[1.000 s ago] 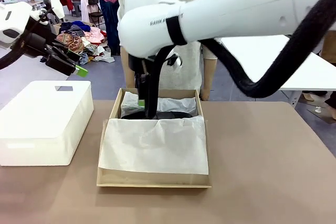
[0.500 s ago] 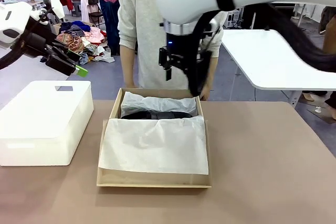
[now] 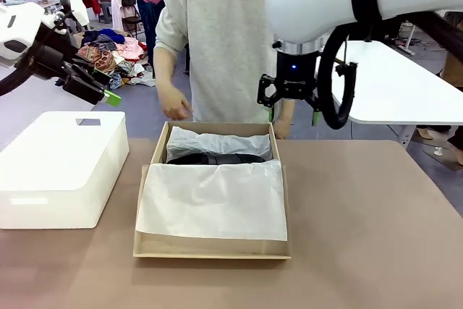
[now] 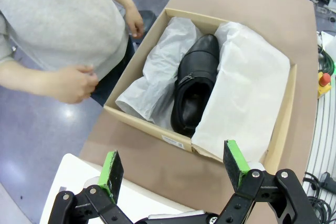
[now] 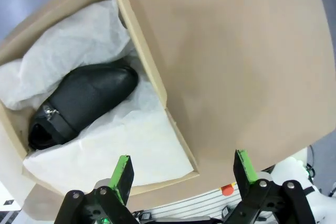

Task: Pack the shoes into the box.
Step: Close the Shoes Box.

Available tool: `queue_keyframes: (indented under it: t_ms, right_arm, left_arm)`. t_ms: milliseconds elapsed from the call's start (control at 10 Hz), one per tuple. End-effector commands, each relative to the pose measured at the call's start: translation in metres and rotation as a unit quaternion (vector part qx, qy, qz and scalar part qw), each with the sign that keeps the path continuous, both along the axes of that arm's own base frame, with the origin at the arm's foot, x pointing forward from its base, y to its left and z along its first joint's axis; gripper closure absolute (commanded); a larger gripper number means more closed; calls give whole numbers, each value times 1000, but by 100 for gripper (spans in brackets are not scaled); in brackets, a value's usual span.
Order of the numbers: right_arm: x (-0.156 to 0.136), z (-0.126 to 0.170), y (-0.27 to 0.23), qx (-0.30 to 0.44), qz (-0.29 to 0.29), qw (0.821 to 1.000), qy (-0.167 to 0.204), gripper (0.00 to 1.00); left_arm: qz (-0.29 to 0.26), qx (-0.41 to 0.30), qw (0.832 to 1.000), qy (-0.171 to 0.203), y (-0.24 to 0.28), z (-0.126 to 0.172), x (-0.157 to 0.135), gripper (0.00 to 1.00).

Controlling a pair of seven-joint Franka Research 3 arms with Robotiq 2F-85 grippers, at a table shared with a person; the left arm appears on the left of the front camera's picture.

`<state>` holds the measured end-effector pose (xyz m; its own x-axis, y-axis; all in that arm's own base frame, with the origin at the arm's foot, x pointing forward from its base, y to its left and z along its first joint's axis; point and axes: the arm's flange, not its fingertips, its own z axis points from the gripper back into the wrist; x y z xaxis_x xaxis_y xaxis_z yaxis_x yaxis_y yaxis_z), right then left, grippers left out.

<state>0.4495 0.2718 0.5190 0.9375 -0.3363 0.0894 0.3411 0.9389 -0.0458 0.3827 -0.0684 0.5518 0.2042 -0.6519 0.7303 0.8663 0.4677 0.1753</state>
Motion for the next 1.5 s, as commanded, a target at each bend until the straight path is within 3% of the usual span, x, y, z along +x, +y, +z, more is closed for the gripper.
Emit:
queue_keyframes:
  t_ms: [0, 600, 700, 900, 1100, 1200, 1400]
  right_arm:
    - [-2, 4, 10, 0, -8, 1000, 0, 0]
    - [-4, 0, 9, -1, 6, 1000, -1, 0]
    - [-5, 7, -5, -9, 39, 999, -7, 0]
    - [-4, 11, -37, -31, 161, 986, -3, 0]
    - [-7, 11, -66, -30, 267, 963, -5, 0]
    - [-6, 8, -81, -14, 326, 945, -32, 0]
    - [-3, -1, -105, 11, 445, 892, -79, 0]
  left_arm:
    - [-9, -6, 1000, -4, 2, 0, 2, 0]
    - [-9, -6, 1000, -4, 2, 0, 2, 0]
    - [-9, -6, 1000, -4, 2, 0, 2, 0]
    - [-9, -6, 1000, -4, 2, 0, 2, 0]
    - [-9, -6, 1000, -4, 2, 0, 2, 0]
    - [-9, -6, 1000, -4, 2, 0, 2, 0]
    - [-9, -6, 1000, -4, 2, 0, 2, 0]
